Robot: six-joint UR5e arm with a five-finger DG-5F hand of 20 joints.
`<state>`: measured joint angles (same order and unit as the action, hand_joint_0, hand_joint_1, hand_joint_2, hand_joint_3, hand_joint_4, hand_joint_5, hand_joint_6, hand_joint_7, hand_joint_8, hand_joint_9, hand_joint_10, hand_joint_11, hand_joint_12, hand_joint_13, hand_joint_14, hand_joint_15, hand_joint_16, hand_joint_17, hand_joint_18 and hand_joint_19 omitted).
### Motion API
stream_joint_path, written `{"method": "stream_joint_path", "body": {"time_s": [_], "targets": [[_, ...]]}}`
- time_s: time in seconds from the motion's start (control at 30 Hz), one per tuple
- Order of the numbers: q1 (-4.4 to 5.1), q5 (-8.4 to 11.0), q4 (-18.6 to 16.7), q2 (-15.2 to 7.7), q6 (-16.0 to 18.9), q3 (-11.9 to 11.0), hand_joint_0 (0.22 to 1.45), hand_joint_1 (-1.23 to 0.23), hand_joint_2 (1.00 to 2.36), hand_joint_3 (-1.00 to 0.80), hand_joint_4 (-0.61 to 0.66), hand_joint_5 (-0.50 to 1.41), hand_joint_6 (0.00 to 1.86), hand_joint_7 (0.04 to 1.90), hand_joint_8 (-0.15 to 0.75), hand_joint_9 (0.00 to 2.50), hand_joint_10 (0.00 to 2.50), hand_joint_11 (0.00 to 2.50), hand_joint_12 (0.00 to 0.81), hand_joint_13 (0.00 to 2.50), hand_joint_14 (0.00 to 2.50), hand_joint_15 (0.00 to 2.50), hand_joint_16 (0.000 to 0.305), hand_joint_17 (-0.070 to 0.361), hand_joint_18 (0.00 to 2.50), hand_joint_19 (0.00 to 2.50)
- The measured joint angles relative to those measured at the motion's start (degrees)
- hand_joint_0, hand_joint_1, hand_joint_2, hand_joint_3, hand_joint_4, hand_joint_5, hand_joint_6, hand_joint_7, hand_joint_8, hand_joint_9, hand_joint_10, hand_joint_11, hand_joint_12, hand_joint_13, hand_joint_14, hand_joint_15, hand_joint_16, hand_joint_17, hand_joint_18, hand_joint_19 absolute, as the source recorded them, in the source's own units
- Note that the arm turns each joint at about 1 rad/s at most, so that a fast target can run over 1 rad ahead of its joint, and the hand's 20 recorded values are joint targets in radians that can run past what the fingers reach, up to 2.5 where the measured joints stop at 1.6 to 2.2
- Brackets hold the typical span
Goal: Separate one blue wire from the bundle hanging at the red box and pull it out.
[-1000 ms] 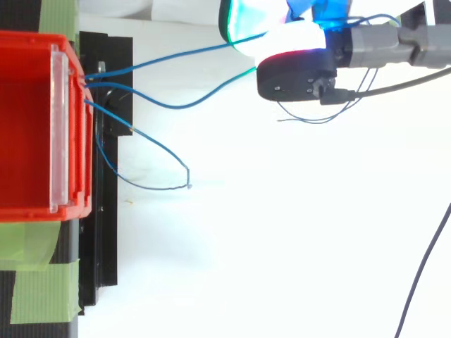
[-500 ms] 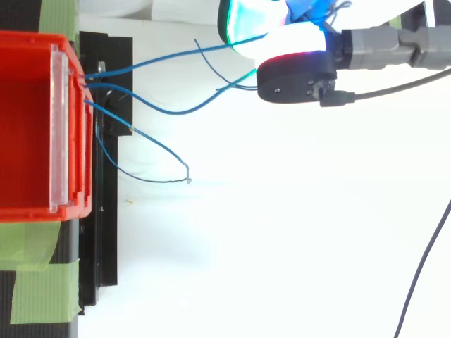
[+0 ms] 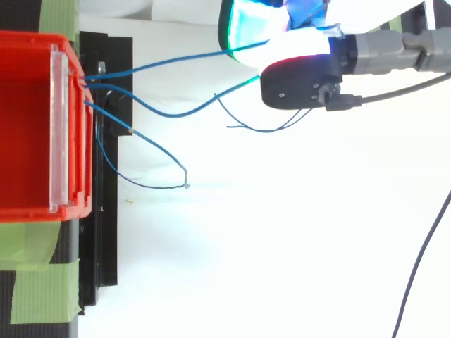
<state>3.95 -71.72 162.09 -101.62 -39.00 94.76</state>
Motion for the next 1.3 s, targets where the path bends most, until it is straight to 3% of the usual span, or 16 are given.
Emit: {"method": "stream_joint_path", "body": {"time_s": [0.1, 0.23, 0.37, 0.57, 1.03, 1.3], "targets": [[0.0, -0.13, 0.2, 0.0, 0.1, 0.0, 0.6, -0.72, 1.04, 0.1, 0.13, -0.16, 0.84, 1.11, 0.28, 0.97, 0.02, 1.22, 0.375, 0.92, 0.02, 1.33, 0.049, 0.109, 0.75, 1.04], [0.0, -0.23, 0.4, 0.0, 0.1, 0.0, 0.6, -0.72, 1.04, 0.1, 0.14, -0.15, 0.84, 1.1, 0.284, 0.93, 0.02, 1.16, 0.389, 0.76, 0.03, 1.03, 0.049, 0.11, 0.66, 0.97], [0.07, -0.26, 0.4, 0.0, 0.0, 0.0, 0.6, -0.72, 1.03, 0.1, 0.12, -0.15, 0.84, 1.11, 0.277, 0.8, 0.02, 0.96, 0.374, 0.5, 0.02, 0.64, 0.049, 0.109, 0.46, 0.8], [0.23, -0.28, 1.4, 0.0, -0.1, 0.0, 0.6, -0.73, 1.03, 0.1, 0.11, -0.15, 0.83, 1.12, 0.262, 0.62, 0.02, 0.62, 0.347, 0.25, 0.01, 0.31, 0.049, 0.111, 0.21, 0.44], [0.5, -0.32, 3.3, -0.1, -0.9, 0.0, 0.59, -0.71, 1.03, 0.1, 0.11, -0.15, 0.84, 1.08, 0.259, 0.52, 0.01, 0.57, 0.341, 0.17, 0.01, 0.27, 0.049, 0.111, 0.09, 0.41], [1.42, -0.75, 8.7, 0.0, 0.4, 0.3, 0.59, -0.71, 1.03, 0.1, 0.1, -0.15, 0.84, 1.08, 0.263, 0.53, 0.01, 0.58, 0.343, 0.17, 0.01, 0.28, 0.05, 0.112, 0.09, 0.43]]}}
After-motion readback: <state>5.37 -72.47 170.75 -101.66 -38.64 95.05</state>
